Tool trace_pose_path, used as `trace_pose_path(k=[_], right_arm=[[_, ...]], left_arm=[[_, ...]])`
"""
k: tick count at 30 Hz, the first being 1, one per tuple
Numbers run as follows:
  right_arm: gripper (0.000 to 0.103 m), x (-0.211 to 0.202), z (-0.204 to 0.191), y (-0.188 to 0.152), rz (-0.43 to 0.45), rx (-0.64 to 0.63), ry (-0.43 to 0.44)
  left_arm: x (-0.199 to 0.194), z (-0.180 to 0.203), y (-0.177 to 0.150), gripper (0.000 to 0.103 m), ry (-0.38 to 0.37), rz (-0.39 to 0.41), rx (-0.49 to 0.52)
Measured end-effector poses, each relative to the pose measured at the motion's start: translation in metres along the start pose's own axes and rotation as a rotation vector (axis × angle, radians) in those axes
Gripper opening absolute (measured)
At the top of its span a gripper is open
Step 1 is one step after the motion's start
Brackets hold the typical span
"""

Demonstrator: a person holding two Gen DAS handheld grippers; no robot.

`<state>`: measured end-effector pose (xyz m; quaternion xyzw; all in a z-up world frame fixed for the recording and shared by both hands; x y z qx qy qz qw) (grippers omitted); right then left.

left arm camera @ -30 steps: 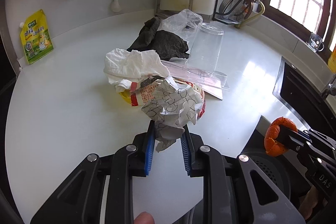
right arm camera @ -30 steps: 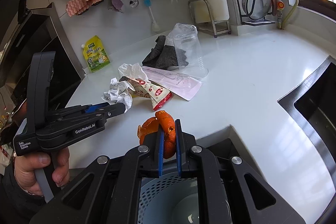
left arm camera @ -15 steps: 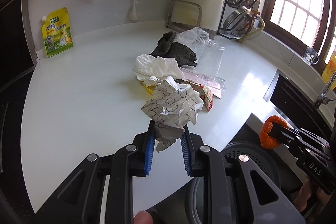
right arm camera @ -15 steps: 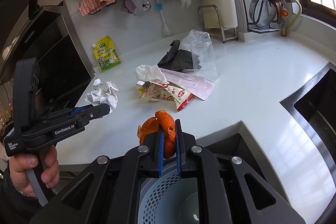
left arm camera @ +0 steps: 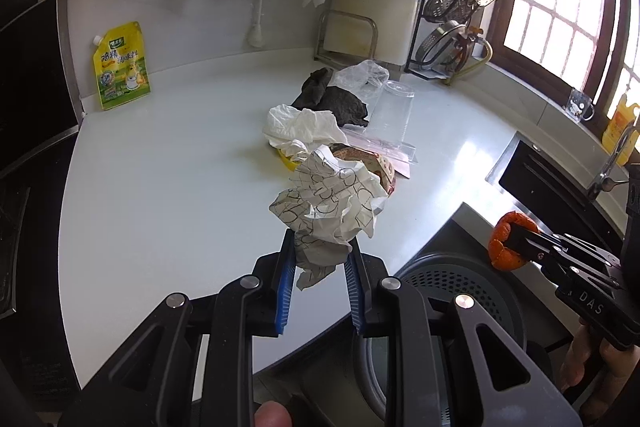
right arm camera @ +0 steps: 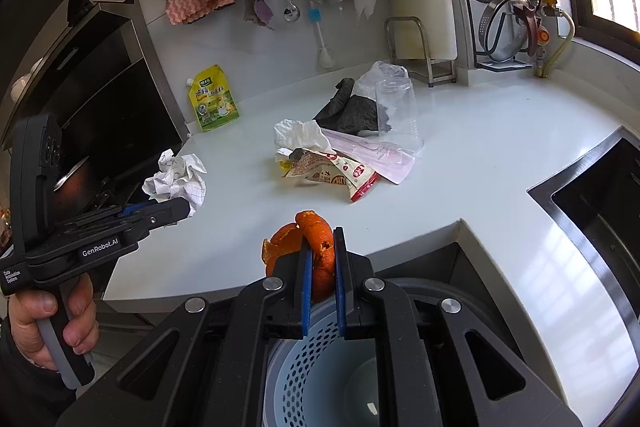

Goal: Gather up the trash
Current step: 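Grasp the crumpled white paper with the left tool while the right tool holds the orange peel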

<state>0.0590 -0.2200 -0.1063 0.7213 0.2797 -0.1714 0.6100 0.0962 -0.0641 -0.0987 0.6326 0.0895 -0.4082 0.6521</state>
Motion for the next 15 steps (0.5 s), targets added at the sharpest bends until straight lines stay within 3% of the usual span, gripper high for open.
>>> trace_pose_path(k=[15], right_arm=[[0.009, -0.035, 0.02, -0.035, -0.014, 0.017, -0.053]], left_arm=[[-0.008, 0.056, -0.023, 0.023, -0.092, -0.032, 0.075]])
Point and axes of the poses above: each gripper's, at about its wrist camera, not at the fingertips, and x roughly the way its jaws point, z to its right, y to its top, the point moved 9 cm from there along x, roughly the way its jaws point, and after that the axes turned 6 degrees about -y, right-handed, at the moved point
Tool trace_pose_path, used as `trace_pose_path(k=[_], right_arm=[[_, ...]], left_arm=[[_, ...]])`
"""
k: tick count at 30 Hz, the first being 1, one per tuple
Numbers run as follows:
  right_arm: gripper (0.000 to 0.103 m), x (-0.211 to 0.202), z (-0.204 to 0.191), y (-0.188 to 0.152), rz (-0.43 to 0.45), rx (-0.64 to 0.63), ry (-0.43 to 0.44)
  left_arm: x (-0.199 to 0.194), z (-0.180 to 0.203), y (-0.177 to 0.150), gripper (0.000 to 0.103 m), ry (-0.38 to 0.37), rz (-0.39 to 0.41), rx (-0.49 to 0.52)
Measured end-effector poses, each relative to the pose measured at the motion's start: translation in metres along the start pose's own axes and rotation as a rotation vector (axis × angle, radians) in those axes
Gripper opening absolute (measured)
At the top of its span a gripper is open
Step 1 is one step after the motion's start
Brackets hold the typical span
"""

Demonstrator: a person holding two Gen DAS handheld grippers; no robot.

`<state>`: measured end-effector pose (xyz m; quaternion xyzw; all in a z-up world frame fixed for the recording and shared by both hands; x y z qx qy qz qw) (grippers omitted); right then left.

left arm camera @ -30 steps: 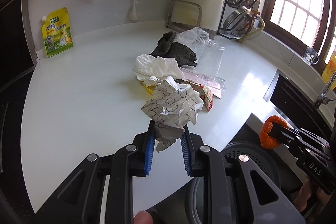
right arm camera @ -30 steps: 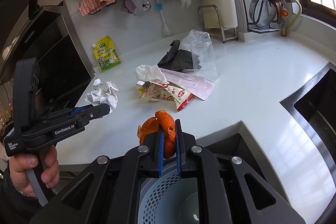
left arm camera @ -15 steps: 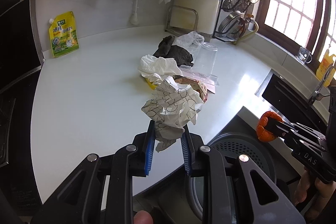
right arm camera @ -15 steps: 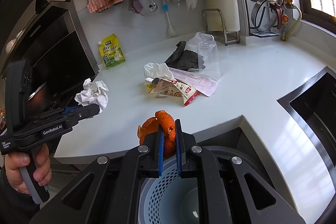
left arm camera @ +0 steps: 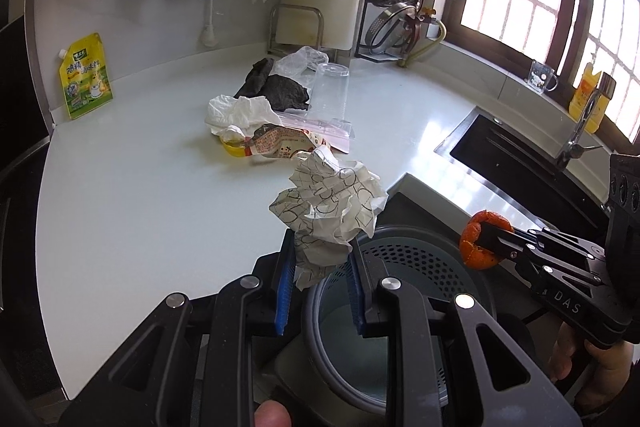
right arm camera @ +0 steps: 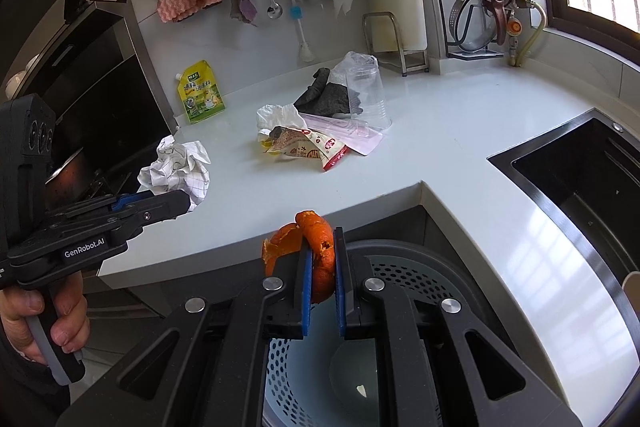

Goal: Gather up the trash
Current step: 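Carry both items over the grey bin and open both tools to drop them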

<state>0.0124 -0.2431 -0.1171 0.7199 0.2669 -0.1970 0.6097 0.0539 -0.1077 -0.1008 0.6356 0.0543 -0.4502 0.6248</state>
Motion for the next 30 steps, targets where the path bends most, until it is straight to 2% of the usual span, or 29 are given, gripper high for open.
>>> trace_pose_path(k=[11, 30], right_arm=[[0.009, -0.023, 0.005, -0.024, -0.002, 0.008, -0.02], [0.009, -0.031, 0.023, -0.068, -0.049, 0.037, -0.063]], left_arm=[[-0.005, 0.029, -0.017, 0.023, -0.038, -0.026, 0.026], [0.015, 0.061, -0.058, 0.024, -0.089, -0.121, 0.045]])
Point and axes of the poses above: each gripper's, at about its wrist camera, not at the fingertips, and x roughly the way its jaws point, z to its right, y to its top, the point moved 9 cm from there along x, roughly the way its jaws point, and after that the axes turned 6 degrees about -y, right-handed, at the moved point
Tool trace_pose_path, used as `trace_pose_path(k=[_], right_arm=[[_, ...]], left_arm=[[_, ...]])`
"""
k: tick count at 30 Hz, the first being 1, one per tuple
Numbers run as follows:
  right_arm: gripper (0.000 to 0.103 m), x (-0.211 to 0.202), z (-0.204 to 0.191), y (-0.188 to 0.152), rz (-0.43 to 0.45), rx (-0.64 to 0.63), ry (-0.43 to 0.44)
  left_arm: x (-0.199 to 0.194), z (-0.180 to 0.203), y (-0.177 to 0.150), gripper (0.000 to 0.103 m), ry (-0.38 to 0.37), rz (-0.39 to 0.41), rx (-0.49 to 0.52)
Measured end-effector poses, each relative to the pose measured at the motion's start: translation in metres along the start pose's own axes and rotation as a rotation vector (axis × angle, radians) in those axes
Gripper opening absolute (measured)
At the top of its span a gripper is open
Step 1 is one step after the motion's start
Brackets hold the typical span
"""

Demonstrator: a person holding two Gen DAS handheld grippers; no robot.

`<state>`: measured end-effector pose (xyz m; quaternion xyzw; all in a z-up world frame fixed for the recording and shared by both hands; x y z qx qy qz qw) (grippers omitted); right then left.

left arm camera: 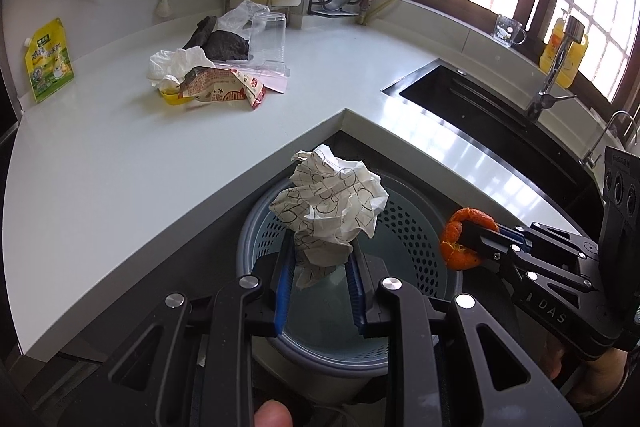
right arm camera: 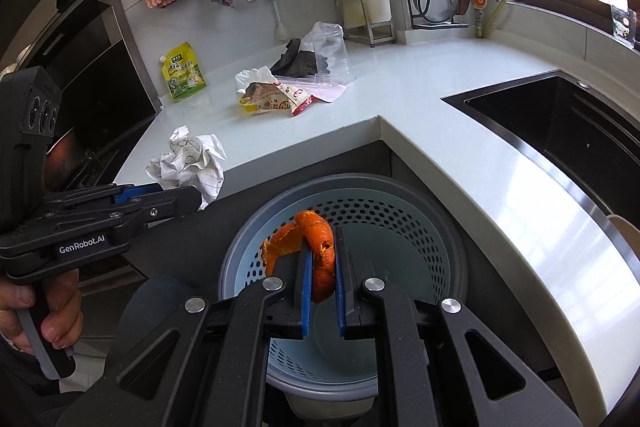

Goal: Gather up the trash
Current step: 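Carry both items over the grey bin and open both tools to drop them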

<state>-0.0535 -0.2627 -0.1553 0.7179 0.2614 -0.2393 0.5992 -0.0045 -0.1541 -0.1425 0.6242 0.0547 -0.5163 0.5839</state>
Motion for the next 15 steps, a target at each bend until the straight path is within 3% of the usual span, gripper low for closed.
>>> trace_pose_path(k=[15], right_arm=[[0.012, 0.02, 0.011, -0.009, -0.038, 0.023, -0.002]], left_arm=[[0.03, 0.005, -0.015, 0.028, -0.027, -0.087, 0.0]])
Point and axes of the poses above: each gripper's, at about its wrist camera, not at the fingertips, and x roughly the way its jaws point, z to its right, y to its top, the point moved 9 cm from there along x, roughly the way its jaws point, and after that the axes turned 6 degrees about -y, right-handed, at the moved point
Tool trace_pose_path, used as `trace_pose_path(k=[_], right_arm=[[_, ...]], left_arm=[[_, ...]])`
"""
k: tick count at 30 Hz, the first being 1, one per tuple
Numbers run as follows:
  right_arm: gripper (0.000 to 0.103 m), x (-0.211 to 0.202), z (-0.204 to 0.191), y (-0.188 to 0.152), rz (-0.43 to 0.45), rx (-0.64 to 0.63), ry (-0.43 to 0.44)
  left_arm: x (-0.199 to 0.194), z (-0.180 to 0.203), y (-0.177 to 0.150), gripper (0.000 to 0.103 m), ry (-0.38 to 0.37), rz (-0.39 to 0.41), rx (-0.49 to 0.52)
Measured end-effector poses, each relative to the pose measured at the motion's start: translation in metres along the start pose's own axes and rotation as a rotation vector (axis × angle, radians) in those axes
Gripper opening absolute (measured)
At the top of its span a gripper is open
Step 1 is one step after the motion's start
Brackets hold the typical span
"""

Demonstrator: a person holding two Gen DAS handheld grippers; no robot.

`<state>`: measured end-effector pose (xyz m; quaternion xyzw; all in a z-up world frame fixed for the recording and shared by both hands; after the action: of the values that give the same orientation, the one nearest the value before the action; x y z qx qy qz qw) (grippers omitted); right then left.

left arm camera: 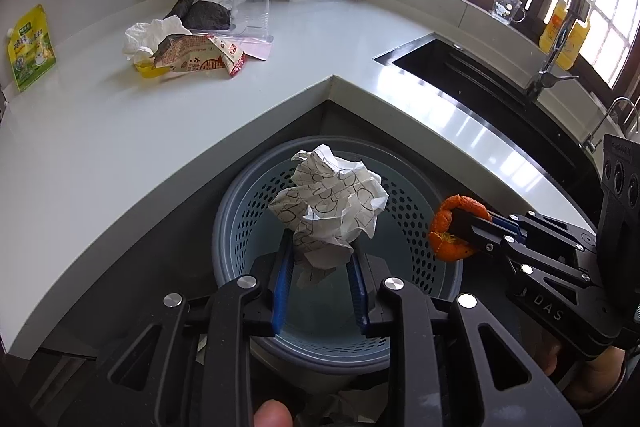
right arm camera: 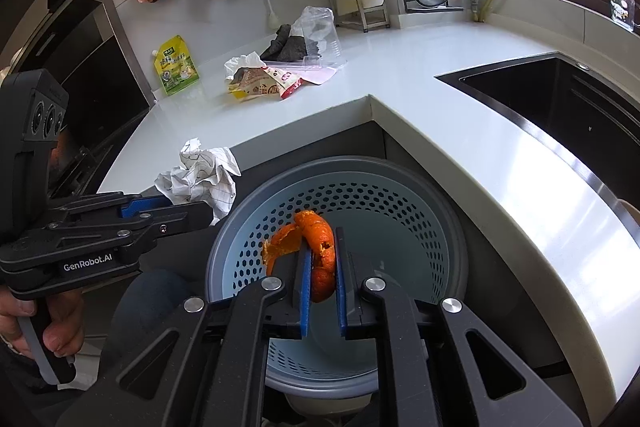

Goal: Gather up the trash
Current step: 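Carry both items over the grey bin and open both tools to drop them, then move the right tool back to the pile and grasp the printed snack wrapper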

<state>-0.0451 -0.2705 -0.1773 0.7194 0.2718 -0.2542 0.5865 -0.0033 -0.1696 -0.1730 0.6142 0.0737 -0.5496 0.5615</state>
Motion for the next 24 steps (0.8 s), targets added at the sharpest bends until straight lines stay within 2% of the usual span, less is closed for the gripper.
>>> trace_pose_path(k=[1, 3, 4, 5, 6, 13, 20, 24], right_arm=[[0.021, 0.003, 0.001, -0.001, -0.007, 0.001, -0.001], [0.033, 0.006, 0.004, -0.001, -0.01, 0.0, -0.016], [0.037, 0.007, 0.005, -0.002, -0.014, 0.0, -0.02], [0.041, 0.008, 0.007, -0.003, -0.017, 0.004, -0.022], [0.044, 0.008, 0.009, -0.002, -0.014, 0.008, -0.025], [0.046, 0.008, 0.013, 0.003, -0.005, 0.015, -0.025], [0.049, 0.004, 0.012, 0.011, 0.017, 0.017, -0.012], [0.05, 0.003, 0.006, 0.018, 0.024, 0.002, 0.0]], left_arm=[[0.003, 0.0, -0.001, 0.029, -0.004, -0.01, -0.004], [0.008, -0.001, -0.003, 0.046, -0.012, -0.028, -0.01], [0.009, -0.001, -0.003, 0.051, -0.007, -0.026, -0.01], [0.009, -0.002, -0.003, 0.061, 0.005, -0.022, -0.01], [0.008, -0.002, -0.002, 0.062, 0.01, -0.016, -0.011], [0.006, -0.009, 0.003, 0.063, 0.024, -0.003, -0.024], [-0.007, -0.031, 0.018, 0.084, 0.081, 0.05, -0.066], [-0.016, -0.046, 0.026, 0.087, 0.1, 0.078, -0.092]])
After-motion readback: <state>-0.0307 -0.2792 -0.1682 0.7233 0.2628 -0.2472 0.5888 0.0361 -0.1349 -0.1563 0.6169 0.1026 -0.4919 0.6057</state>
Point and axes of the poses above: each gripper's, at about its wrist camera, not at the fingertips, and x roughly the way its jaws point, z to its right, y to its top, the point moved 9 cm from there along x, roughly the way its jaws point, and after that the axes turned 6 degrees about -y, right-handed, at the moved point
